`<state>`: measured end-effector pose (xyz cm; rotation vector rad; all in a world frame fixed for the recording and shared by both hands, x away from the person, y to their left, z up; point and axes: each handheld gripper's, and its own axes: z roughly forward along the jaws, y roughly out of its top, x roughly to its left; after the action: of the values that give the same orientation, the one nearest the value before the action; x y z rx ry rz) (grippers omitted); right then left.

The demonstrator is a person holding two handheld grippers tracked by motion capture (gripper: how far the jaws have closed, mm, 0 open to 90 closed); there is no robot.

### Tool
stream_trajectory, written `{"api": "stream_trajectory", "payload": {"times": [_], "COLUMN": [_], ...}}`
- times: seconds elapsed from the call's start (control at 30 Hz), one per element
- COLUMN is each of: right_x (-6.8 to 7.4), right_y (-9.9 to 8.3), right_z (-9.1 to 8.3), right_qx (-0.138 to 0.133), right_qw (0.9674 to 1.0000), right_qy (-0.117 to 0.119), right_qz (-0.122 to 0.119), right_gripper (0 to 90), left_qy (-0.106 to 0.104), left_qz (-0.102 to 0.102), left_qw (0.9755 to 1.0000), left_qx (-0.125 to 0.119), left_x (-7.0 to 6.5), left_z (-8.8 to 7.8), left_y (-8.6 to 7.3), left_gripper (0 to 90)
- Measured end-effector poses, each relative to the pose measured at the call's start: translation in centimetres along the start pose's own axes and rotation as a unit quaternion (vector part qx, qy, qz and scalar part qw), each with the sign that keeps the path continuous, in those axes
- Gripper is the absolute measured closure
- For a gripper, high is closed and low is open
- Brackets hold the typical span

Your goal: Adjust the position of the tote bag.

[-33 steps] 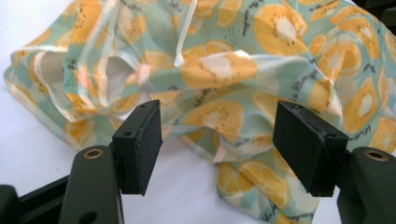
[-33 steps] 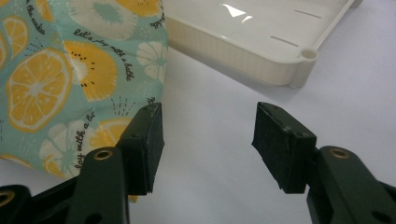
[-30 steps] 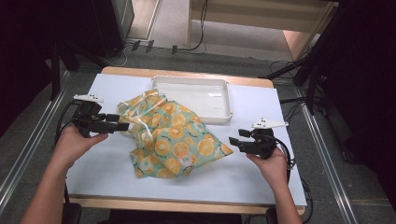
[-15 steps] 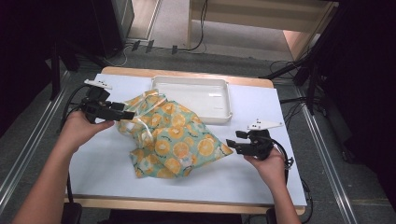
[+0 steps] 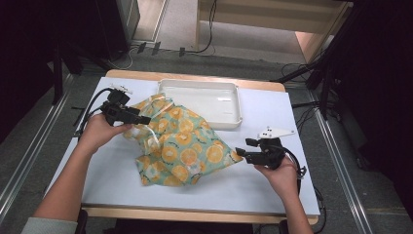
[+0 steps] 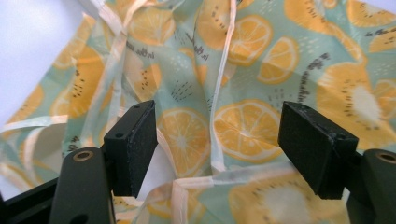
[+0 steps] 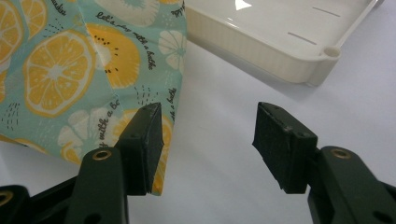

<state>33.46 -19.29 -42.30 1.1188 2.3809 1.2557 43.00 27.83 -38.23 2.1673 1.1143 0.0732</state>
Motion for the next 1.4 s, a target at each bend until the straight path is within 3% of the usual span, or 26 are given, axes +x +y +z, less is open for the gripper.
{"api": "stream_trajectory", "payload": {"times": [0.27, 0.37, 0.83, 1.13, 1.23, 1.4], "right_x": [0.0, -0.1, -0.2, -0.2, -0.3, -0.3], "right_y": [-0.3, -0.4, -0.7, -0.8, -0.8, -0.9], "right_z": [-0.3, -0.4, -0.4, -0.3, -0.2, -0.2], "right_qx": [-0.002, -0.003, -0.001, 0.002, 0.004, 0.004], "right_qw": [1.0000, 1.0000, 0.9999, 0.9999, 0.9999, 0.9999], "right_qy": [-0.003, -0.005, -0.008, -0.009, -0.009, -0.009], "right_qz": [0.005, 0.006, 0.006, 0.008, 0.006, 0.004], "right_gripper": [43.3, 43.4, 43.4, 43.5, 43.5, 43.5], "left_qy": [-0.012, -0.010, 0.002, -0.008, -0.011, -0.017], "left_qz": [-0.006, -0.013, -0.018, -0.022, -0.013, -0.016], "left_qw": [0.9999, 0.9999, 0.9998, 0.9997, 0.9999, 0.9997], "left_qx": [0.005, -0.006, 0.001, 0.001, 0.001, -0.001], "left_x": [0.6, 0.9, 2.1, 2.2, 2.0, 1.9], "left_z": [2.0, 2.5, 4.8, 5.8, 5.9, 5.9], "left_y": [-0.2, -0.7, -2.6, -3.2, -3.3, -3.5], "left_gripper": [22.9, 20.6, 20.8, 30.1, 35.9, 48.9]}}
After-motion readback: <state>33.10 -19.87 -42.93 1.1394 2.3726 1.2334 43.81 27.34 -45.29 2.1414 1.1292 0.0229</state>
